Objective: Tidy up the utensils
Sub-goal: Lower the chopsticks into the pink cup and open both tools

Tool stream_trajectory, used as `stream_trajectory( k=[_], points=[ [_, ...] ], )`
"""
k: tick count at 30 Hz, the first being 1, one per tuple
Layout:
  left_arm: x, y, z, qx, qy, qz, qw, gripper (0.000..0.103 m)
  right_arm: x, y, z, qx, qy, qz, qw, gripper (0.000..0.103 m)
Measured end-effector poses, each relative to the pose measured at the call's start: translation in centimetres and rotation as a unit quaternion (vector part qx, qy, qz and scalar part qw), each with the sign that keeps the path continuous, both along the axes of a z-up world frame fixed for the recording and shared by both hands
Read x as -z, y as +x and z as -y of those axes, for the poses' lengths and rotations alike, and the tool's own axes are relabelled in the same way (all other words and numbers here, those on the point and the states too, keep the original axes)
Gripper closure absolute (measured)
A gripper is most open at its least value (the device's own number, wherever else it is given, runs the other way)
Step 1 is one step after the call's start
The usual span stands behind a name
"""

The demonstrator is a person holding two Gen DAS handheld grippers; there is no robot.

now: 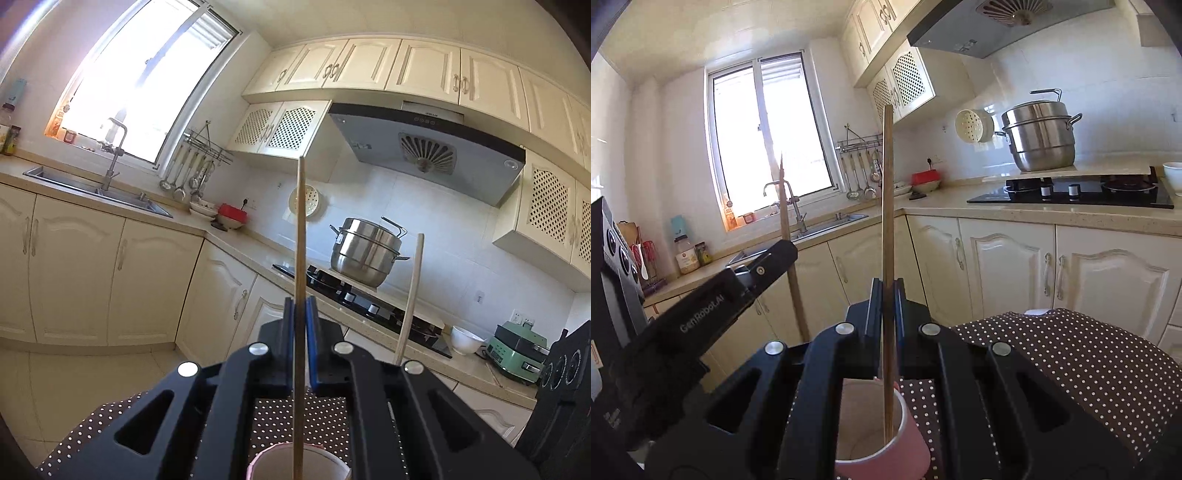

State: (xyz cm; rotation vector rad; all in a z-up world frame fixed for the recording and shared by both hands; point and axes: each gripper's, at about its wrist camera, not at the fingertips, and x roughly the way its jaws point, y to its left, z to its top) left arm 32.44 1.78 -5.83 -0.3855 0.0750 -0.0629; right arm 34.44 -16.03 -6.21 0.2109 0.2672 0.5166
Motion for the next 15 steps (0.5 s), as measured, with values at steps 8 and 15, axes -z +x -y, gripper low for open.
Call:
stream_trajectory(
  k=[8,15],
  points=[
    [0.9,-1.0,0.0,0.021,0.025,-0.048,0.9983,0.097,0.5,-1.9,0.0,0.001,-0.024,-0.006,1.0,0.096],
    [0.4,-3.1,0.0,0.04,0.037,-0.071,0.996,0.054,0.6,-3.4,-0.2,0.01,-0.032,-0.021,0.999,0.096]
  ],
)
